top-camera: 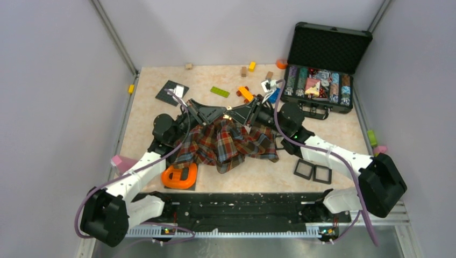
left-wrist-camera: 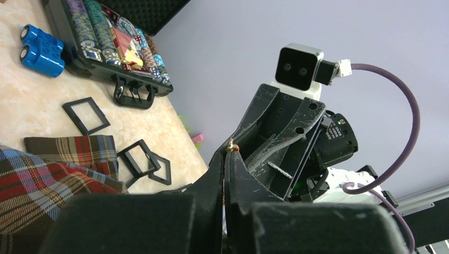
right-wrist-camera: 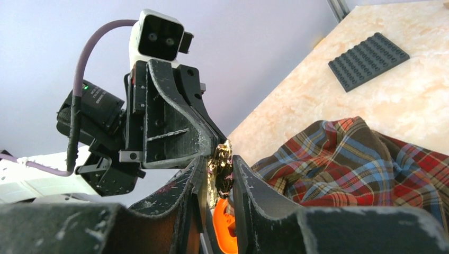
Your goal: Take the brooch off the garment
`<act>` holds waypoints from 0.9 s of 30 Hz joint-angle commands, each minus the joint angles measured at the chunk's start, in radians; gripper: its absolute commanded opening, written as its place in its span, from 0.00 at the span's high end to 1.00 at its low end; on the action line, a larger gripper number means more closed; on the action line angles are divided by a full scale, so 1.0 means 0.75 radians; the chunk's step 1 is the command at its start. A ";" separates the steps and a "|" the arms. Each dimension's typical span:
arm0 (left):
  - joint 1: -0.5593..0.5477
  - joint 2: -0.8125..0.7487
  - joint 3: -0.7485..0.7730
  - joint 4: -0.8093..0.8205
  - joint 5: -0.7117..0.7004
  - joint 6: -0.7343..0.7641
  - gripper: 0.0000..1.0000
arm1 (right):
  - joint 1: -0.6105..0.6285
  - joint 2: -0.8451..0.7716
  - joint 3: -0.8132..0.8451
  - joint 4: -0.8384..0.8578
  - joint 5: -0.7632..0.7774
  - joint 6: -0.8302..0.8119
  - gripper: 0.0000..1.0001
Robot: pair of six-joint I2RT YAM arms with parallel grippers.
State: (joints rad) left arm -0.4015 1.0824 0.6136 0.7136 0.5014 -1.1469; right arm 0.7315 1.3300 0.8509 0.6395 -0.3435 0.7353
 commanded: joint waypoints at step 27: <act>-0.038 0.145 0.007 0.251 0.186 0.067 1.00 | -0.189 -0.301 -0.119 -0.361 -0.191 -0.055 0.46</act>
State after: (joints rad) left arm -0.4198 1.1393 0.5636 0.8177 0.5358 -1.0798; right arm 0.6151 1.1774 0.7769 0.4976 -0.4309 0.7868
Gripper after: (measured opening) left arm 0.010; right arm 0.539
